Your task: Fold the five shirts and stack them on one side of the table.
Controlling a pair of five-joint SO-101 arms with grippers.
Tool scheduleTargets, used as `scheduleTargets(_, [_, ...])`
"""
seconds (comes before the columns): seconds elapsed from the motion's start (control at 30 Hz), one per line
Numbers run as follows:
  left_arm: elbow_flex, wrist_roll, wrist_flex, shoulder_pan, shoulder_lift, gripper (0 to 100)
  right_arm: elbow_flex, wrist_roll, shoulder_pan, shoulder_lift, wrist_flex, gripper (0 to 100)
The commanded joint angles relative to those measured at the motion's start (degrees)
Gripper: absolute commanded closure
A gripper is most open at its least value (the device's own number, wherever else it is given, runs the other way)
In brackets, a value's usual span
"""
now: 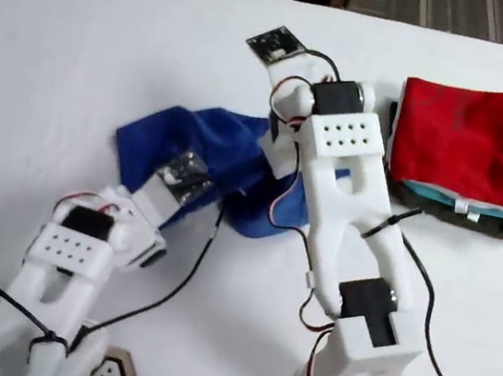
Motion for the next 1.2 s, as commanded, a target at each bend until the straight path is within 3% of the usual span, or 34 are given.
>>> scheduleTargets(0.0, [1.2, -1.1, -5.0, -3.0, -0.1, 77, -0.3, -0.1, 0.1, -0.5, -0.5, 98.0])
scheduleTargets(0.1, [0.7, -1.3, -5.5, -4.7, -0.4, 80, -0.3, -0.3, 0.1, -0.5, -0.5, 98.0])
scheduleTargets(0.23, [-0.1, -1.0, -5.2, -4.8, -0.1, 99, -0.3, -0.4, 0.1, -0.5, -0.5, 98.0])
scheduleTargets(0.43, [-1.7, -0.9, -3.3, -4.7, -0.5, 97, -0.3, -0.5, 0.1, -0.5, 0.3, 98.0])
scheduleTargets(0.6, [-15.8, -0.9, 10.8, -5.7, -0.5, 97, -1.1, -0.6, 0.1, -2.0, 0.2, 98.0])
scheduleTargets(0.83, [-42.3, -1.1, 28.2, -12.1, -0.5, 97, -1.2, -0.2, 0.1, -15.2, -1.3, 98.0])
scheduleTargets(1.0, [-53.7, -1.2, 35.3, -14.0, -0.5, 97, -1.1, -0.1, 0.1, -21.0, -1.0, 97.9])
scheduleTargets(1.17, [-57.1, -1.6, 37.2, -16.7, -0.5, 97, 4.4, -0.1, 0.1, -19.5, -1.5, 97.7])
